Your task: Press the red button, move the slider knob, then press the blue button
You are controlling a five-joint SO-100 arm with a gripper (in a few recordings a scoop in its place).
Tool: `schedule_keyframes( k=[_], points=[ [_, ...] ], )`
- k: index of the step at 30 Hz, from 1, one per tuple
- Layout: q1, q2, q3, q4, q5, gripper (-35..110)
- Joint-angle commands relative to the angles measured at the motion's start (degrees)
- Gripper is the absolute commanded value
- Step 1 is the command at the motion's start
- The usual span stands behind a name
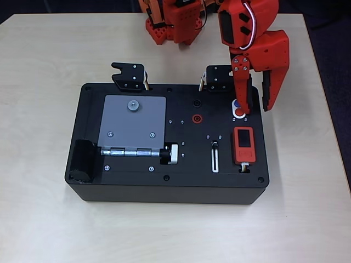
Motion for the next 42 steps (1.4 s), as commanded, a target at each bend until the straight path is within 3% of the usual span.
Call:
schedule_keyframes(
  k=[1,20,42],
  points=[
    [-0.26,2.37,-0.09,0.97,0.0,10],
    [2.2,2.02,-4.31,4.04,-3.52,10],
    [0.97,4.66,1.32,0.26,-1.93,10]
  ],
)
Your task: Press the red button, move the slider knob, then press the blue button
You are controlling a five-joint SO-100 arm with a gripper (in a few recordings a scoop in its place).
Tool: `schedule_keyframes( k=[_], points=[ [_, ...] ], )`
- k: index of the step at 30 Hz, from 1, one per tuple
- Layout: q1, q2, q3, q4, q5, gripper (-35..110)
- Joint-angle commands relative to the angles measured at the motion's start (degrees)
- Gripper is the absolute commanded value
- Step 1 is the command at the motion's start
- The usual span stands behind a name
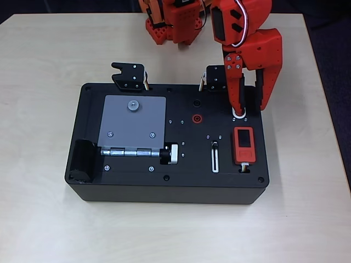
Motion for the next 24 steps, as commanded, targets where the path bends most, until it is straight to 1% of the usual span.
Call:
schedule_keyframes(
  k=[1,24],
  points=[
    [-0.97,2.9,1.05,-0.35,0.97,10],
    [-1.41,3.87,4.22,-3.25,2.2,10]
  ],
)
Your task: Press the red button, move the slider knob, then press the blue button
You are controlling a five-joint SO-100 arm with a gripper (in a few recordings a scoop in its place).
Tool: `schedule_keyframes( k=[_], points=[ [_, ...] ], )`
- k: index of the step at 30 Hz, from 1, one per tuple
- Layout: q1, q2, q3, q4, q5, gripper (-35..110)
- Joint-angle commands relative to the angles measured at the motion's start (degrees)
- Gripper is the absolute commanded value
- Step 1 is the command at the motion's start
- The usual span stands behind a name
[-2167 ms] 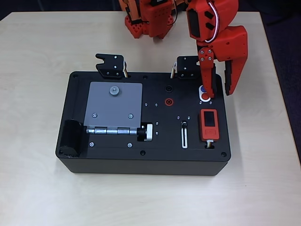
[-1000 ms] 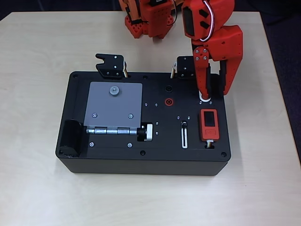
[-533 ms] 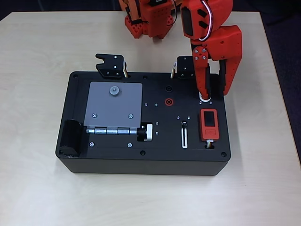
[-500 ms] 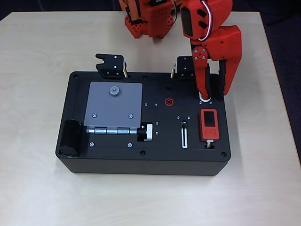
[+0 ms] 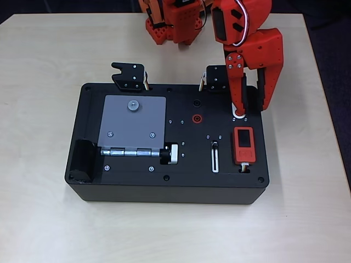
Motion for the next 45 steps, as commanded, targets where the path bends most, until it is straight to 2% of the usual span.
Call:
schedule_keyframes(
  k=[1,24,27,31,35,41,45],
  points=[
    [-0.7,2.29,0.88,0.09,1.41,10],
    [-1.14,3.08,3.87,-4.04,2.72,10],
    [-1.14,2.99,1.58,-1.85,2.29,10],
    [0.53,2.11,-5.27,3.87,-2.64,10],
    [3.16,1.58,-9.05,5.27,-8.44,10],
    [7.91,-0.53,-14.59,2.2,-22.41,10],
    [9.58,-1.14,-13.89,0.0,-25.14,10]
  ],
)
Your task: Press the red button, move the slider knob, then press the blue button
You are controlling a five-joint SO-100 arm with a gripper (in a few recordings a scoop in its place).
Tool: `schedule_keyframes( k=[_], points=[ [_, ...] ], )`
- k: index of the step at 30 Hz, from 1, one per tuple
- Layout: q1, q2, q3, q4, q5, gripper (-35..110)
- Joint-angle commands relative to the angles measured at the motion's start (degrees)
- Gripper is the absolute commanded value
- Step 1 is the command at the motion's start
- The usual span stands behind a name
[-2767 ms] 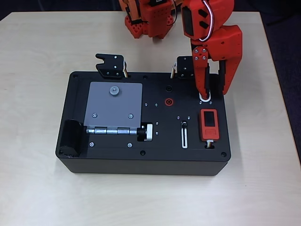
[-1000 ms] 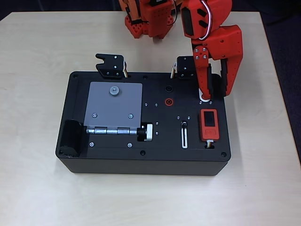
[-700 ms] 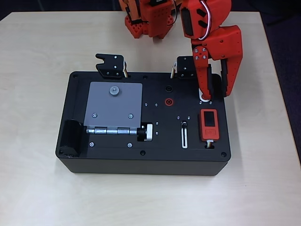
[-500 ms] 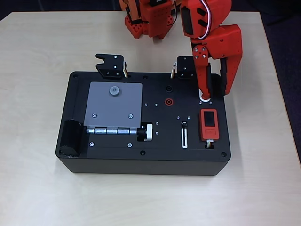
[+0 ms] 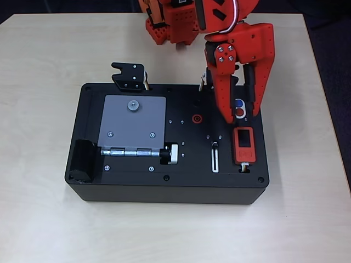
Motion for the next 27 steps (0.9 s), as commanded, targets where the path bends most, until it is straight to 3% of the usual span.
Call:
schedule_keyframes(
  k=[1,4,16,27],
  points=[
    [0.97,0.09,-1.58,-0.97,-1.23,10],
    [2.37,-1.58,-2.46,1.41,0.88,0],
    [4.66,-6.59,-2.81,5.27,6.94,0],
    [6.06,-9.67,0.18,1.93,9.14,0]
  ],
)
